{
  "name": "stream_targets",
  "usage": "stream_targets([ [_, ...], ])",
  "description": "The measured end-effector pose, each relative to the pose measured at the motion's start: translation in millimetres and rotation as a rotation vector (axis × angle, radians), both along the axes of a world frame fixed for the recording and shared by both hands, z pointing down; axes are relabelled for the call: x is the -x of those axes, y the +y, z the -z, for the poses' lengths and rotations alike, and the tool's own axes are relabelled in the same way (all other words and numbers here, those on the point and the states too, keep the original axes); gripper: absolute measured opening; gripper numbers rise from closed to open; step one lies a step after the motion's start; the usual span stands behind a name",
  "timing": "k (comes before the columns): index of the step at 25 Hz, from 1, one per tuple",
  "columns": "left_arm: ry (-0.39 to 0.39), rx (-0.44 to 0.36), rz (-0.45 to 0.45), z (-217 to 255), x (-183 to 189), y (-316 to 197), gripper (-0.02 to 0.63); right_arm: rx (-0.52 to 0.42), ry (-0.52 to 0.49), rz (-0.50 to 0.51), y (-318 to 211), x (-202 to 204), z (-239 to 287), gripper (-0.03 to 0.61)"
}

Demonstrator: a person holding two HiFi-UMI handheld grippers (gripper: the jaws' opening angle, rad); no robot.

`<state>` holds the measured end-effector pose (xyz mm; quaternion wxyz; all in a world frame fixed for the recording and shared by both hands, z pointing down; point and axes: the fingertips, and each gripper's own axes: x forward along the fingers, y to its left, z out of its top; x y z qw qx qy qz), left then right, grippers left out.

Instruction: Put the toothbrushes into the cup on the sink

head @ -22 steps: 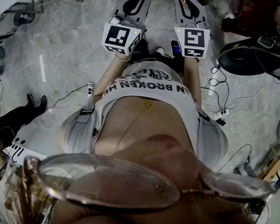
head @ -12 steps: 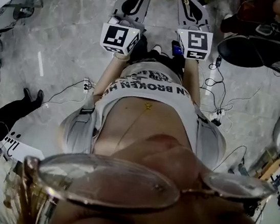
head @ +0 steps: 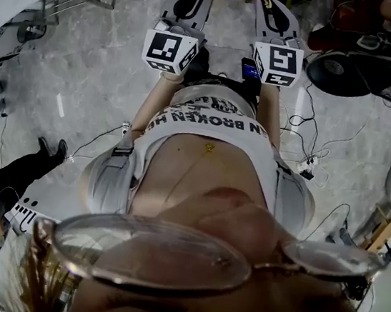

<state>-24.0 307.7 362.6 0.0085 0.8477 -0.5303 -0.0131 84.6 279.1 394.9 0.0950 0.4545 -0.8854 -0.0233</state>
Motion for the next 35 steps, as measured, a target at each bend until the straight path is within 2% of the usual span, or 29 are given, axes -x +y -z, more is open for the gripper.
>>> stream_targets([
  [5, 0.0, -0.006, -0.063, 5.4, 6.7, -45.1, 0.02, -0.002, 0.002, -0.023, -39.0, 16.1, 4.3, 0.058],
  [15, 0.023, 0.004, -0.133, 6.7, 49.9, -105.5, 0.02, -0.007, 0.006, -0.083, -96.4, 58.6, 8.2, 0.058],
  [27, 0.026, 0.006, -0.145, 3.6, 110.7, -135.1, 0.02, -0.011, 0.007, -0.09, -126.3, 117.9, 5.6, 0.058],
  [35, 0.051, 0.024, -0.112, -5.6, 133.8, -154.5, 0.02, 0.004, 0.028, -0.071, -144.5, 134.1, 1.2, 0.058],
])
